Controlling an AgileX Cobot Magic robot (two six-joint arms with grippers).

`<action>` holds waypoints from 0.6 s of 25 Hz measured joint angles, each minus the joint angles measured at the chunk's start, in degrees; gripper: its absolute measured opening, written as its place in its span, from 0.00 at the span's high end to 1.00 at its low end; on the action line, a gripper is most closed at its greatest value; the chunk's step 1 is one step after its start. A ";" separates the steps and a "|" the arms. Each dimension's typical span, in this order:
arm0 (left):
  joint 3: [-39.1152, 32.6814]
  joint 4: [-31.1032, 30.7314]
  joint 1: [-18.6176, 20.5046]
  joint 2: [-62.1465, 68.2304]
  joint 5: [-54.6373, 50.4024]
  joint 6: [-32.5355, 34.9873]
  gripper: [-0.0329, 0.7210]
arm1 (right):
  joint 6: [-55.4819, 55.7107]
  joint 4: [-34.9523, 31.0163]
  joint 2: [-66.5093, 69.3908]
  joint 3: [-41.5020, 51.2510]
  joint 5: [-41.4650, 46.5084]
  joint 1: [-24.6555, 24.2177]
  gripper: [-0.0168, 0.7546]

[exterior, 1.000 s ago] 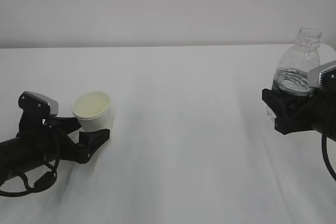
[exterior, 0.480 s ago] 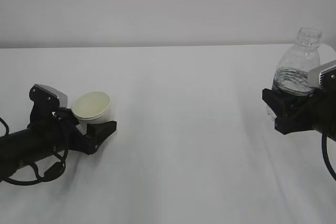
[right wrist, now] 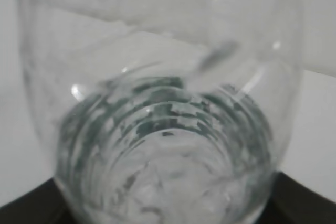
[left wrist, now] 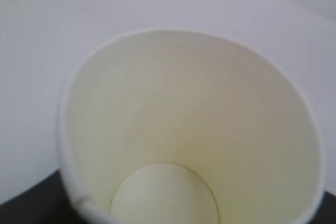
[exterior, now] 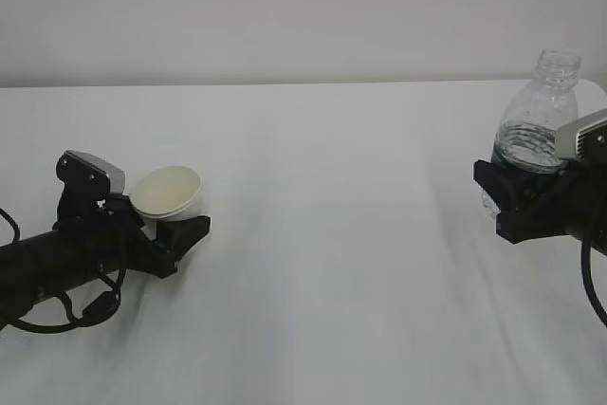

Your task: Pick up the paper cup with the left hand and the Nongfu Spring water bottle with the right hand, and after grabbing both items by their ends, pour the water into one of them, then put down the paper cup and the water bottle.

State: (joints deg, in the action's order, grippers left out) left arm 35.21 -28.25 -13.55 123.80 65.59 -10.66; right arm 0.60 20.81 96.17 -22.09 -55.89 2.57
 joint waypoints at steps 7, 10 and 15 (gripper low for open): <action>0.00 -0.09 0.00 0.00 0.00 0.00 0.34 | 0.00 0.00 0.00 0.00 0.00 0.00 0.37; 0.00 -0.09 0.00 0.00 0.04 0.00 0.36 | 0.00 0.00 0.00 0.00 0.00 0.00 0.37; 0.00 -0.48 0.00 0.00 0.04 0.00 0.37 | 0.00 -0.09 0.00 0.00 0.00 0.00 0.37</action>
State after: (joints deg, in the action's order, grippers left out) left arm 35.21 -28.73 -13.55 123.80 65.63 -10.66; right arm 0.60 20.72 96.17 -22.09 -55.89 2.57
